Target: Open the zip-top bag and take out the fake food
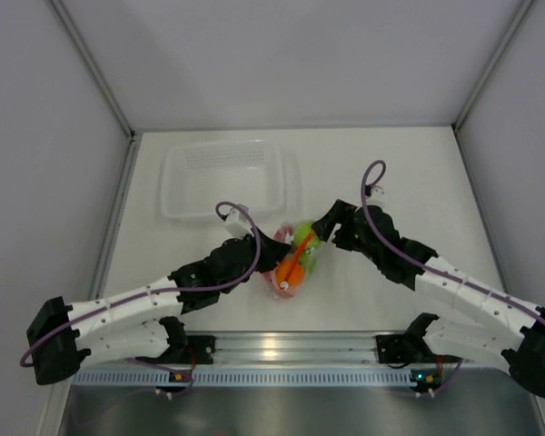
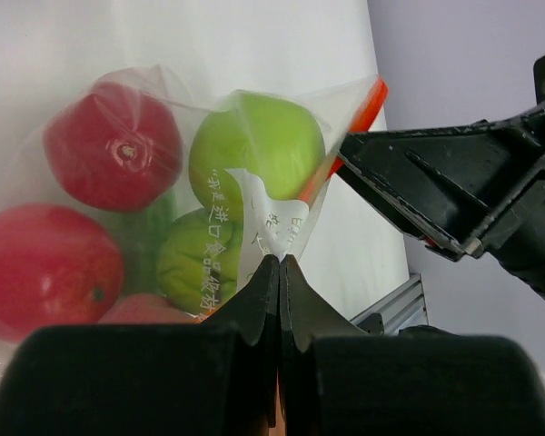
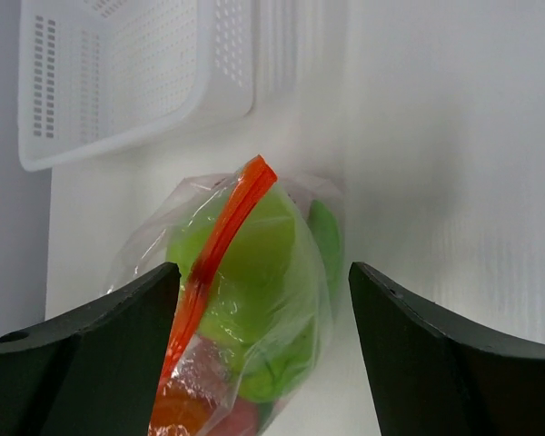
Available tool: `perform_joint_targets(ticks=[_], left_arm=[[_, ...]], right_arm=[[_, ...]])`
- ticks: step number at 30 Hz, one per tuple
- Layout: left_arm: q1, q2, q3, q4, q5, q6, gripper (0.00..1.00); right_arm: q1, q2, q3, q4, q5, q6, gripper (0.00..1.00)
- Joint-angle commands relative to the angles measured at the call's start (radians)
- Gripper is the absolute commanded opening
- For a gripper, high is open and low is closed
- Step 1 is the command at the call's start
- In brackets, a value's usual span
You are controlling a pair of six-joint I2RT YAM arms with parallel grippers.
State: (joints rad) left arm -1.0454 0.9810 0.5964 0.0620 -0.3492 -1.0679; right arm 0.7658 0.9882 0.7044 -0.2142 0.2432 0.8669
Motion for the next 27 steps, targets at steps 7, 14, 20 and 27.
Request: perform_joint_targets(ticks=[7, 14, 20, 27], left_arm=[[-0.013, 0.030, 0.025, 0.117, -0.013, -0.012, 0.00], [-0.013, 0.091, 0.019, 0.130, -0.020, -0.035, 0.00], [-0.016, 0.154, 0.028, 0.168, 0.009, -0.052, 0.00], [-0.022, 0.134, 0.020, 0.168, -0.004, -0.044, 0.00]], right_arm=[[0.007, 0.124, 0.089, 0.159, 0.067, -0.009, 0.70], [0.007, 0.135, 0.096, 0.162, 0.067, -0.017, 0.70], [-0.003, 0.174, 0.121, 0.165, 0.050, -0.039, 0.57], [-0.020, 0.227, 0.124, 0.162, 0.042, -0.100, 0.18]])
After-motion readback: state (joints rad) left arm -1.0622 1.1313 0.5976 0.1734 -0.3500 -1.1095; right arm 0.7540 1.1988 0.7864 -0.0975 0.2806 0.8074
